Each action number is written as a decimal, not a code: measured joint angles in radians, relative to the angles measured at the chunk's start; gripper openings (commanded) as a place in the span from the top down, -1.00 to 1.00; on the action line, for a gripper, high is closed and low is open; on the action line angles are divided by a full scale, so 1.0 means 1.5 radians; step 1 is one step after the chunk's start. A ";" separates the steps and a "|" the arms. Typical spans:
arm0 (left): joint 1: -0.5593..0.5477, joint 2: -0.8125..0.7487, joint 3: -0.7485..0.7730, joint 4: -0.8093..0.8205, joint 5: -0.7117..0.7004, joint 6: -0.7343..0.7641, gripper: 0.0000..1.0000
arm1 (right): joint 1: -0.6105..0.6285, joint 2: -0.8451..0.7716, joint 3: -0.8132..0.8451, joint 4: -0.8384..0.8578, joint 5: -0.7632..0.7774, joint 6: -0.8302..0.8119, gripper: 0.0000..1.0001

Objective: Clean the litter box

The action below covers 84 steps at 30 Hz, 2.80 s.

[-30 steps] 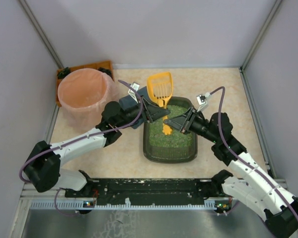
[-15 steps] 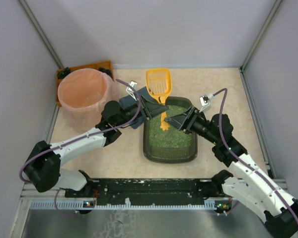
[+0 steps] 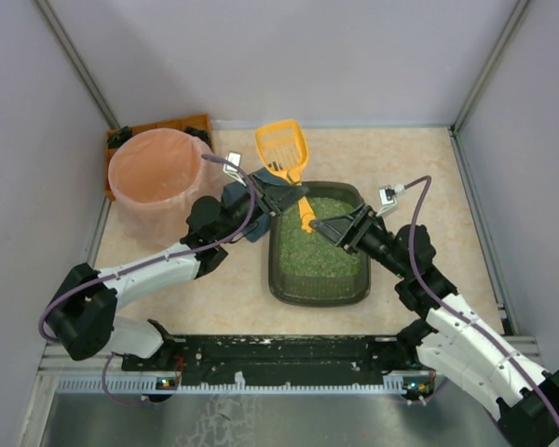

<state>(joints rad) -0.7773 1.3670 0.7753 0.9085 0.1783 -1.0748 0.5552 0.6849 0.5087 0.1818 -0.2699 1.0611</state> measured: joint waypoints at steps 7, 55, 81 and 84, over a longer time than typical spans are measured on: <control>-0.012 0.028 0.000 0.029 -0.008 -0.024 1.00 | 0.017 0.025 -0.026 0.106 0.000 0.034 -0.02; -0.020 -0.197 0.017 -0.355 0.161 1.113 -0.18 | 0.012 0.136 0.335 -0.504 0.059 -0.316 1.00; -0.099 -0.027 0.198 -0.664 0.249 1.545 -0.26 | 0.012 0.159 0.383 -0.629 0.000 -0.405 1.00; -0.108 -0.011 0.202 -0.667 0.223 1.565 -0.23 | 0.012 0.160 0.384 -0.635 -0.008 -0.405 1.00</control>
<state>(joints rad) -0.9386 1.3502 1.0790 -0.0917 0.5125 1.2728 0.5728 0.9257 1.0840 -0.7700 -0.2821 0.4530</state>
